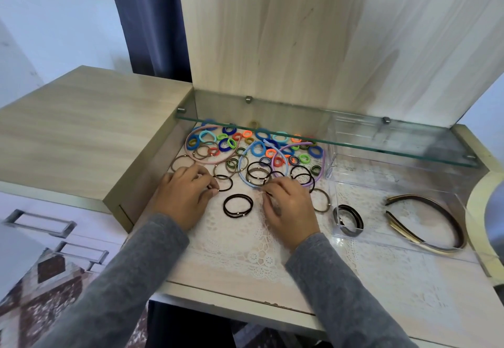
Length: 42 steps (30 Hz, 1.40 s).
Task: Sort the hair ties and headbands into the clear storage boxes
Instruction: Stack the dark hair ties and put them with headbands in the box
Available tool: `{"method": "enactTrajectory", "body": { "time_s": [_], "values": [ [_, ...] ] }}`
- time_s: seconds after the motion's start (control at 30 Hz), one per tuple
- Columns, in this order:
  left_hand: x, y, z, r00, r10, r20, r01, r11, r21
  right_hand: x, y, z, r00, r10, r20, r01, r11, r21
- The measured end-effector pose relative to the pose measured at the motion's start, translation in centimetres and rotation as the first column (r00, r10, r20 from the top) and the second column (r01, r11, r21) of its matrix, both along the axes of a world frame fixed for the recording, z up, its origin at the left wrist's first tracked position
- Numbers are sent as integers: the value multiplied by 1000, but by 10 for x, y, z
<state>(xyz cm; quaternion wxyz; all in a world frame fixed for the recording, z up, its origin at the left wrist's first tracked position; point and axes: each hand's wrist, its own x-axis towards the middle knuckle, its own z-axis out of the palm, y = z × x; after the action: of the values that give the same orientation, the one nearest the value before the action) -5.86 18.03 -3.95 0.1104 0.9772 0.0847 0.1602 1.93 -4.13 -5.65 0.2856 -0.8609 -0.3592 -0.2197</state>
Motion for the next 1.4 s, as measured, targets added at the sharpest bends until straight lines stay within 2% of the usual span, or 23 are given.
{"method": "enactTrajectory", "body": {
  "time_s": [0.13, 0.33, 0.5, 0.83, 1.0, 1.13, 1.27, 1.4],
  "values": [
    [-14, -22, -8, 987, 28, 161, -29, 1000, 2, 6, 5, 3, 980, -198, -35, 196, 979, -50],
    [-26, -43, -15, 940, -28, 340, 6, 998, 66, 5, 15, 6, 943, -332, 3, 330, 938, -102],
    [-24, -53, -15, 941, -96, 324, 68, 993, 99, 0, 15, 8, 921, -389, 35, 390, 912, -125],
    [-20, -48, -28, 973, -97, 209, 112, 992, -58, -3, 13, 6, 912, -408, -39, 397, 903, -166],
    [-19, -44, -28, 958, -92, 271, 130, 984, -124, -3, 10, 10, 915, -374, -150, 350, 922, -163],
    [-7, -21, -20, 959, -3, 284, 57, 982, -181, -4, 4, 16, 928, -319, -191, 318, 947, -39],
    [13, 7, -14, 961, 10, 275, 32, 988, -148, -3, 2, 16, 982, -114, -153, 133, 984, 121],
    [28, 20, -5, 984, 14, 177, -10, 1000, -25, -3, 2, 16, 996, 79, -43, -76, 996, 54]
  ]
}}
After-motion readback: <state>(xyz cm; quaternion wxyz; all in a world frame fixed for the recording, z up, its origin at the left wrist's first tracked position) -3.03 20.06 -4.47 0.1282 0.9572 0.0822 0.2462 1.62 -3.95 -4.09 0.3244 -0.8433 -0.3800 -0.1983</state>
